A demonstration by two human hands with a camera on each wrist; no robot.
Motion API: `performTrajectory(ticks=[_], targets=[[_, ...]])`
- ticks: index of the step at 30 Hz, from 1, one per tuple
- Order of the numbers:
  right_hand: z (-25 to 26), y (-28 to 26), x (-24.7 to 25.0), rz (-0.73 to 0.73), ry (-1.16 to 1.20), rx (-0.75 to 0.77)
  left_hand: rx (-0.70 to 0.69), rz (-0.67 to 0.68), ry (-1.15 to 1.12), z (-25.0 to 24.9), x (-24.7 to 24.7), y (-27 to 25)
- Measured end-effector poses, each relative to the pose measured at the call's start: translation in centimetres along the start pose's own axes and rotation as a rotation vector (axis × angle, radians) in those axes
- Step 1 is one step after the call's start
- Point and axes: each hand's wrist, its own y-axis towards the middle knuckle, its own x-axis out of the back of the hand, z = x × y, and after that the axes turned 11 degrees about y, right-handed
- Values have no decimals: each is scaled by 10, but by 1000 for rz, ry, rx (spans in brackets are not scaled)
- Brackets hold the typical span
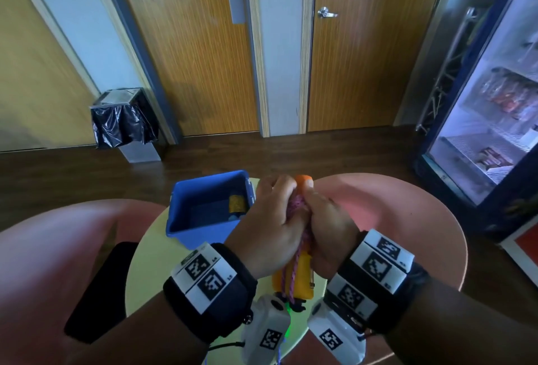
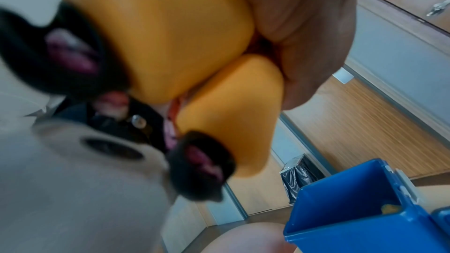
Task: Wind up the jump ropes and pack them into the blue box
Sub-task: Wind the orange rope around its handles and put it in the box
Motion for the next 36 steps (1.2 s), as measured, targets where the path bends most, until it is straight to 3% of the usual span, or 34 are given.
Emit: performTrajectory(ticks=[10, 14, 17, 21, 23, 25, 30, 36], targets=[[-2, -5, 17, 13, -38, 0, 34, -7, -27, -7, -24, -9], [-7, -3, 13, 4, 10, -28, 141, -43, -112, -3, -27, -12], [-9, 6, 3, -81, 109, -50, 204, -66, -137, 1, -23, -6], [-11, 9, -4, 198, 230, -115, 250, -210, -185, 19, -5, 10], [-20, 7, -2, 426, 87, -89, 314, -302, -268, 28, 8, 16], [-35, 9, -4, 533, -149, -53, 399, -353, -319, 36, 17, 16], [-62, 20, -30, 356, -628, 138, 543, -223, -362, 64, 21, 4], [-87, 57, -64, 325, -814, 186, 627, -247, -444, 111, 39, 5]])
